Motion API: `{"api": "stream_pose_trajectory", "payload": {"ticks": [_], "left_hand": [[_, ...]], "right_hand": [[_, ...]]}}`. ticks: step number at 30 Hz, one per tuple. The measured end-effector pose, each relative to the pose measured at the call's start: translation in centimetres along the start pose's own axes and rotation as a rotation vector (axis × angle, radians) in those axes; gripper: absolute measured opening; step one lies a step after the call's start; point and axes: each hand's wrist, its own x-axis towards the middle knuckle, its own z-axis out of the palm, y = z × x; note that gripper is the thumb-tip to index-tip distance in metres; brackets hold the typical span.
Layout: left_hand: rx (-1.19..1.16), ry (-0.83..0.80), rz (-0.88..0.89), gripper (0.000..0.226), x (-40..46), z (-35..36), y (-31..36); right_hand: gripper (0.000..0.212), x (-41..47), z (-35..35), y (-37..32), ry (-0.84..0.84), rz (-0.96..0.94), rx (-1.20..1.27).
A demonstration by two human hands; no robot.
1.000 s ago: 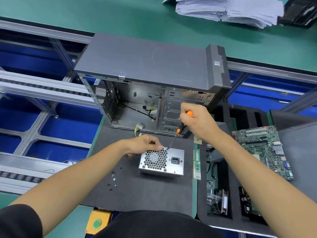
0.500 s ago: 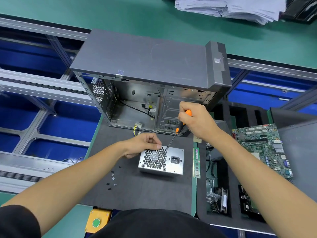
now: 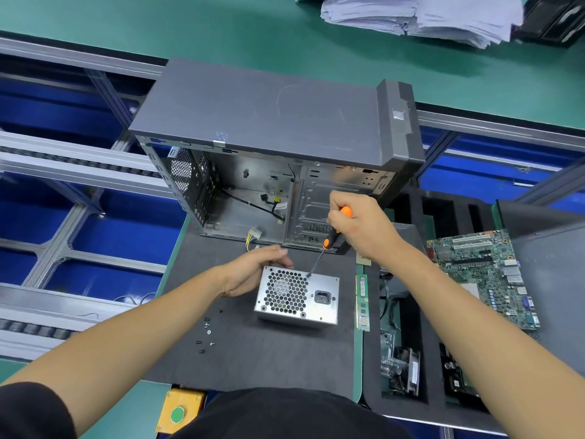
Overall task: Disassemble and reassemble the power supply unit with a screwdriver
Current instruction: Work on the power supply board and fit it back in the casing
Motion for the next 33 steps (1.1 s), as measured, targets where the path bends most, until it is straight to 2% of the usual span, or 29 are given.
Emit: {"api": "stream_pose_trajectory", "payload": {"ticks": [4,9,10,14,18,23,26,30,33], "left_hand": [[0.017,-0.011,-0.005,0.036,0.2,0.5,0.5],[0.000,-0.068,-0.001,0.016,0.2,1.1,0.8],[0.073,-0.072,0.009,0.012,0.0,1.0,0.8],[0.459,-0.067,0.058,0.033,-0.6,0.7,0.7],[0.546,-0.026,0.139,0.024,-1.3,0.6,0.1],[0.472,0.150,0.099,0.021,-1.6,1.4,-0.3],[0.559,0.308,0.097,0.023,-2.0,1.8,-0.5],[0.653,0.638,0.161,0.042,-2.7,2.6,-1.9],[0.491,0.674,0.148,0.065,-3.0,2.5,-2.5]], "right_hand": [[0.025,0.0,0.1,0.0,-0.003,0.001,-0.010],[0.025,0.1,0.1,-0.1,0.006,-0.012,-0.021],[0.025,0.1,0.1,-0.2,0.008,-0.016,-0.019],[0.025,0.0,-0.1,-0.4,0.008,-0.014,-0.008],[0.025,-0.2,-0.3,-0.2,-0.001,-0.004,0.002],[0.024,-0.3,-0.2,-0.3,0.004,0.008,-0.004],[0.025,-0.2,-0.3,-0.4,0.011,0.012,0.006],[0.025,-0.2,-0.3,-0.4,0.021,0.009,-0.007],[0.025,-0.2,-0.3,-0.3,0.020,0.007,-0.015]]}}
